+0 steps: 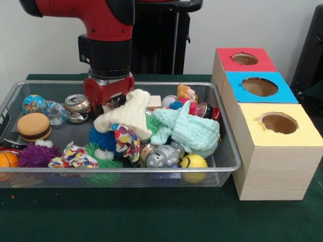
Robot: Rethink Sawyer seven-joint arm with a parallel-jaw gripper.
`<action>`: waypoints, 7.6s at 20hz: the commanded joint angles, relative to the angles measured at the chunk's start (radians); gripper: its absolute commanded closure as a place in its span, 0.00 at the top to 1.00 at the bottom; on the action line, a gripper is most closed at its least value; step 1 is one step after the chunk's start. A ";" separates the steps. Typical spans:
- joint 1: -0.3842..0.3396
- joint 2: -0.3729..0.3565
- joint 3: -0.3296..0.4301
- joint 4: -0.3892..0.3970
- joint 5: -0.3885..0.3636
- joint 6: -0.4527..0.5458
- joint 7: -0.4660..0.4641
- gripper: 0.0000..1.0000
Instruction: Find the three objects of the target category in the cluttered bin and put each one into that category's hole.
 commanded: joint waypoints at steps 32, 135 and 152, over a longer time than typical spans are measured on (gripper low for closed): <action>-0.230 -0.136 0.097 0.133 0.062 0.199 0.034 1.00; -0.684 0.205 0.458 -0.183 -0.339 0.538 -0.837 1.00; -0.747 0.154 0.427 -0.006 -0.381 0.425 -0.725 1.00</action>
